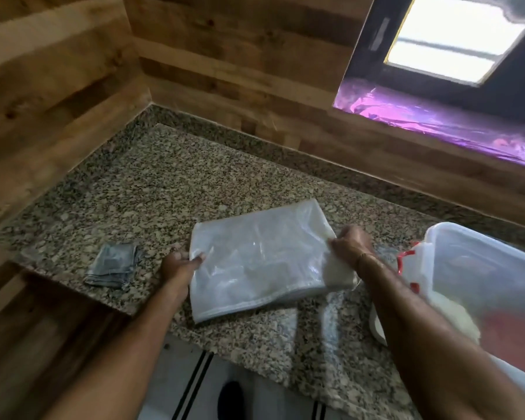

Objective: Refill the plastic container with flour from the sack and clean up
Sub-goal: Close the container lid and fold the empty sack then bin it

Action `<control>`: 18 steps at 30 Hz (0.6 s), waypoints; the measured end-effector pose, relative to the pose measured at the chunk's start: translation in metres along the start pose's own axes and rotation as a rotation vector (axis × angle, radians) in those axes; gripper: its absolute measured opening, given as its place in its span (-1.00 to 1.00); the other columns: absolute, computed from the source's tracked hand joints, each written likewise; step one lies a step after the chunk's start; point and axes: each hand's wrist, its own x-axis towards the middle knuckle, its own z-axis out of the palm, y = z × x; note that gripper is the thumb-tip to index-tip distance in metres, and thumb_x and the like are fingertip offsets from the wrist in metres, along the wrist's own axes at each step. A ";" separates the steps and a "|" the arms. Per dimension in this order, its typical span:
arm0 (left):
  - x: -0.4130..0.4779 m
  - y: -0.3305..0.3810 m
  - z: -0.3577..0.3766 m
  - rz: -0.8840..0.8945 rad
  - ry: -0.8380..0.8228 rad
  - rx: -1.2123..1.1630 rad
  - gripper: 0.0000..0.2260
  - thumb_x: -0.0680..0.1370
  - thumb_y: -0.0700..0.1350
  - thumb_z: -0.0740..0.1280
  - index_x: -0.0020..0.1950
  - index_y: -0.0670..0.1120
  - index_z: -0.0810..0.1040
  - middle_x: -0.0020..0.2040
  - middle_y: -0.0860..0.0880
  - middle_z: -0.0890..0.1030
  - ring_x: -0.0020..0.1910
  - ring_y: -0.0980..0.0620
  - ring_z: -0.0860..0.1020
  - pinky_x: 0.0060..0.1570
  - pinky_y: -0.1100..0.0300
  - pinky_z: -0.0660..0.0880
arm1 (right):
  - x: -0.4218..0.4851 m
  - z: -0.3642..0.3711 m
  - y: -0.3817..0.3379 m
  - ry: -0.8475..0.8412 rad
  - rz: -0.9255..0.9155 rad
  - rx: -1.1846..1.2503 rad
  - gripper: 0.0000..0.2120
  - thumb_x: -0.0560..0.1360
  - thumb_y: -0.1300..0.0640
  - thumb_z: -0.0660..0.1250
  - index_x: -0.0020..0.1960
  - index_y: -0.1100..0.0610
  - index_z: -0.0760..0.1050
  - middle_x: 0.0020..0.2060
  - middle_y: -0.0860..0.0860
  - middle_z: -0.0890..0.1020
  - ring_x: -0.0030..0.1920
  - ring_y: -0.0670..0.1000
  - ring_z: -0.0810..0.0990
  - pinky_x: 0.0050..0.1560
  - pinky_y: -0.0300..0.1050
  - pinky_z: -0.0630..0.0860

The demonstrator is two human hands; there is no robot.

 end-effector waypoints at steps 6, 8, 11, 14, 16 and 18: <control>0.020 -0.017 0.003 0.028 0.039 0.169 -0.72 0.46 -0.17 0.59 0.06 -0.22 0.59 -0.03 -0.24 0.69 -0.14 -0.13 0.65 -0.09 0.01 0.60 | -0.012 0.035 0.026 -0.013 0.097 -0.024 -0.64 0.46 0.19 0.47 0.23 0.09 0.52 0.08 0.10 0.60 0.00 0.12 0.56 -0.02 -0.08 0.51; 0.022 -0.018 0.006 0.047 0.042 0.224 -0.69 0.46 -0.12 0.59 0.10 -0.18 0.58 -0.01 -0.21 0.70 -0.10 -0.17 0.67 -0.03 -0.05 0.63 | -0.014 0.040 0.030 -0.038 0.085 -0.063 -0.62 0.48 0.19 0.47 0.27 0.09 0.50 0.07 0.10 0.59 0.00 0.12 0.54 0.00 -0.07 0.51; 0.016 -0.016 0.012 0.084 0.035 0.247 -0.69 0.48 -0.11 0.58 0.09 -0.10 0.51 0.01 -0.18 0.67 -0.11 -0.14 0.63 -0.05 -0.01 0.59 | -0.017 0.044 0.036 -0.078 0.076 -0.107 -0.61 0.50 0.14 0.48 0.28 0.10 0.48 0.10 0.11 0.62 0.02 0.12 0.57 0.03 -0.03 0.58; 0.008 -0.009 0.020 0.147 0.073 0.315 -0.58 0.45 -0.04 0.59 0.14 -0.04 0.43 0.10 -0.18 0.63 -0.03 -0.17 0.61 0.01 -0.03 0.59 | -0.019 0.044 0.037 -0.074 0.044 -0.113 -0.58 0.52 0.06 0.47 0.32 0.11 0.46 0.14 0.12 0.65 0.03 0.11 0.62 0.10 0.07 0.64; -0.001 -0.001 0.027 0.194 0.124 0.429 -0.47 0.43 0.00 0.59 0.27 -0.09 0.43 0.23 -0.20 0.57 0.15 -0.24 0.57 0.14 -0.09 0.55 | -0.024 0.040 0.031 -0.028 -0.027 -0.116 -0.55 0.54 0.03 0.43 0.37 0.13 0.46 0.20 0.12 0.65 0.05 0.10 0.60 0.07 0.00 0.58; -0.009 0.010 0.035 0.262 0.173 0.565 -0.35 0.45 0.02 0.58 0.43 -0.12 0.39 0.38 -0.22 0.48 0.35 -0.28 0.45 0.29 -0.16 0.43 | -0.029 0.036 0.021 0.026 -0.127 -0.079 -0.55 0.55 0.01 0.44 0.38 0.13 0.45 0.28 0.12 0.62 0.13 0.09 0.59 0.15 0.02 0.56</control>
